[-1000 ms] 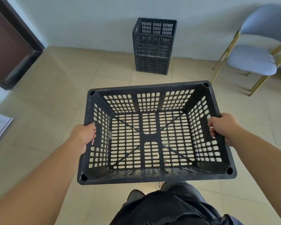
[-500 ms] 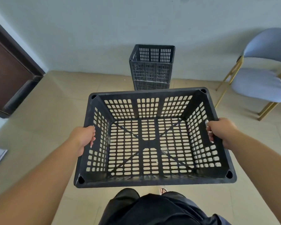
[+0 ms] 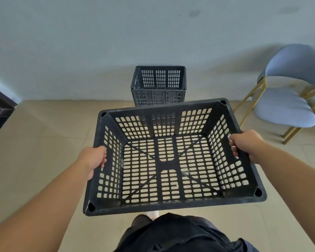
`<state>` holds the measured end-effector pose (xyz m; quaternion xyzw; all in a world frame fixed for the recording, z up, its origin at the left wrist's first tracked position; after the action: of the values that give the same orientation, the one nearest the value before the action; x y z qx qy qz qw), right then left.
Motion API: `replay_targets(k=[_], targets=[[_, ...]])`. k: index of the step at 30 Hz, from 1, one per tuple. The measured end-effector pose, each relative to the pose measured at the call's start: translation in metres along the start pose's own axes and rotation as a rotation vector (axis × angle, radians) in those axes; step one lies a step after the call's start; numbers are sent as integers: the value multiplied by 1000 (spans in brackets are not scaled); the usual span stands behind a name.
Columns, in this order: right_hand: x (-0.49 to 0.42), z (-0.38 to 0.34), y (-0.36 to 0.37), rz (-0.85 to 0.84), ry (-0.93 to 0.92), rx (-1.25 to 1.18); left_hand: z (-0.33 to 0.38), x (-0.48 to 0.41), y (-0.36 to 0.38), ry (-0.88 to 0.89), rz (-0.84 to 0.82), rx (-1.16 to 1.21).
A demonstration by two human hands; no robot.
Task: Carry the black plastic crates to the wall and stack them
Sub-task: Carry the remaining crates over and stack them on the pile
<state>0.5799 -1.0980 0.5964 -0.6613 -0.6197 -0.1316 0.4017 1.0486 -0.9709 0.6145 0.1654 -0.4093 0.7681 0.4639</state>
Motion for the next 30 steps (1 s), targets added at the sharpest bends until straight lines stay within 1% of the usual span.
replay_targets(k=[3,8,13,19,24,30], targets=[[-20,-34,12,17,16,-44,49,-47,-4,42,-19,-36],[-64,-71,23,47,30,-124,123,-106,1,103,-15,-105],[-135,-120,25,47,56,-134,192,-171,25,103,4,-122],[-212,-186,11,47,116,-104,257,-221,61,67,45,-83],[-267,-257,8,80,38,-54,305,-263,71,48,76,-54],[-318,-330,28,52,11,-48,359,-332,65,48,68,-34]])
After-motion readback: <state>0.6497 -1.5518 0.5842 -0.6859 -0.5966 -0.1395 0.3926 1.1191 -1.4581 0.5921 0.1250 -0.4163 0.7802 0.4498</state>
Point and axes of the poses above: each hand's wrist, its own x-axis away from the middle knuckle, its own y-axis out of the palm, z = x × y, the point moved 3 cm from there along -x, towards the middle knuckle, and after that the axes turned 5 degrees about -z, right-handed, at the moved point
